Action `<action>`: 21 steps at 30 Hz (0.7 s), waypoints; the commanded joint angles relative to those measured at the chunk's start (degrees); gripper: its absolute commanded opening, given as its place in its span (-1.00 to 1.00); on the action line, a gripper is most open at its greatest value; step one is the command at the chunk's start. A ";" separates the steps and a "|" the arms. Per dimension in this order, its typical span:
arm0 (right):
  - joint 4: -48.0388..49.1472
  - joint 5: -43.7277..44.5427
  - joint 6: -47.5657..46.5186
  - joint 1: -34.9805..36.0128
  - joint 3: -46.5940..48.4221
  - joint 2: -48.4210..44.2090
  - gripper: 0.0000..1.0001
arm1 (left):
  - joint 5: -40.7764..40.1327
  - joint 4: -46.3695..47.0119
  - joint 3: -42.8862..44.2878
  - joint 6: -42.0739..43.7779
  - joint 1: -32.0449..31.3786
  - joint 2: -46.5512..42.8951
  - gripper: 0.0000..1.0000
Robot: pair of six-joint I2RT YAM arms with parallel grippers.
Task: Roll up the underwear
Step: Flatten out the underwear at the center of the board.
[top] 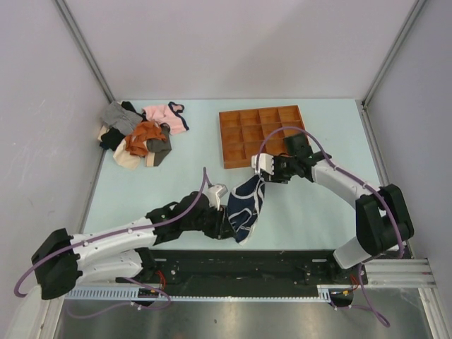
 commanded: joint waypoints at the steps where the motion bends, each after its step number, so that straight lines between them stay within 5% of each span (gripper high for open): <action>1: -2.54 1.05 2.59 -6.54 0.12 1.31 0.13 | 2.76 -0.17 -1.99 -2.41 -0.58 0.80 -0.11; 3: -4.83 -0.62 3.21 -10.75 -1.36 -1.32 0.33 | 1.36 -4.72 -0.24 -0.92 -0.49 0.71 0.00; 7: -11.14 -7.03 8.81 -13.15 -2.08 -5.81 0.39 | -6.20 -12.47 4.86 6.71 1.70 0.97 0.17; 12: -12.58 -18.55 24.98 -6.83 -4.18 -4.16 0.38 | -3.51 -7.41 9.52 12.71 11.70 7.11 0.30; 21: 10.27 -3.04 60.38 -2.52 -4.89 1.91 0.38 | -0.59 4.47 18.66 13.77 17.79 31.71 0.25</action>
